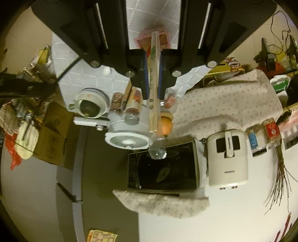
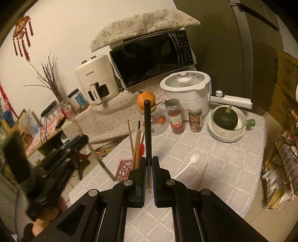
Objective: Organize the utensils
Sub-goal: 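Carry the wrapped chopsticks into the pink holder with the left tool while the right tool carries the black chopstick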
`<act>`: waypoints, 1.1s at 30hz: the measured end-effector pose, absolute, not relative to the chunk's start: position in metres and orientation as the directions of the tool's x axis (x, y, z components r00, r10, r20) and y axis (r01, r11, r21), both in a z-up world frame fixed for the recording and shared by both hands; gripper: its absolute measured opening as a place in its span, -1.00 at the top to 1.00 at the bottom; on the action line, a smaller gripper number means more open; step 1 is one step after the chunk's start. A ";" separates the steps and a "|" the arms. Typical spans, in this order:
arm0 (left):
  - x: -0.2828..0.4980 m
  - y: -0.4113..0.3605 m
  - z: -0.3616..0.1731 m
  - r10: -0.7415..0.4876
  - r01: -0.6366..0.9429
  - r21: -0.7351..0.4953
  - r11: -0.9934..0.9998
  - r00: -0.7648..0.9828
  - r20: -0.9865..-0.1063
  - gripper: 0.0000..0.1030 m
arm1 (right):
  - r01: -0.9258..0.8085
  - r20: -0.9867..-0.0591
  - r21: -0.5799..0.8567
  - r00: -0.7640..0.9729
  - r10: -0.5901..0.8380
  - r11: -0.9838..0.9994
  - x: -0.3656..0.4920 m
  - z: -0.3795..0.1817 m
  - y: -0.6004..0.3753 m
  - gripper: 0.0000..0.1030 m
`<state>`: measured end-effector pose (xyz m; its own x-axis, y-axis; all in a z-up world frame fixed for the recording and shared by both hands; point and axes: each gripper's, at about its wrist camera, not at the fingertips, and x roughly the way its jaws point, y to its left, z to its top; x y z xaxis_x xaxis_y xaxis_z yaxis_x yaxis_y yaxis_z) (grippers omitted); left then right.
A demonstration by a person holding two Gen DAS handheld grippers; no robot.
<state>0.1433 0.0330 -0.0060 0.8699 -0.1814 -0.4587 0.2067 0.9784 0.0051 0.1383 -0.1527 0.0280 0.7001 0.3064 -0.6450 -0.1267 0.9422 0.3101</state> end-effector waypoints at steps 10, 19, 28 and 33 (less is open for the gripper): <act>0.169 0.022 -0.034 -0.146 0.177 0.019 0.984 0.865 -0.479 0.79 | -0.129 -0.655 0.331 0.682 0.326 0.935 0.147 0.022 -0.149 0.89; 0.185 0.018 -0.038 -0.134 0.173 0.042 0.984 0.874 -0.468 0.79 | -0.126 -0.666 0.336 0.669 0.330 0.934 0.154 0.016 -0.147 0.89; 0.191 0.022 -0.035 -0.133 0.165 0.025 0.986 0.868 -0.478 0.79 | -0.120 -0.665 0.347 0.668 0.334 0.930 0.156 0.017 -0.150 0.89; 0.191 0.023 -0.034 -0.131 0.162 0.024 0.987 0.870 -0.475 0.79 | -0.120 -0.664 0.350 0.668 0.336 0.929 0.156 0.018 -0.150 0.89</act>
<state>0.1912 0.0230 -0.0337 0.8702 -0.1310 -0.4749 0.1617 0.9866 0.0240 0.1563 -0.1502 0.0177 0.6680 0.3363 -0.6639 -0.1204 0.9292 0.3495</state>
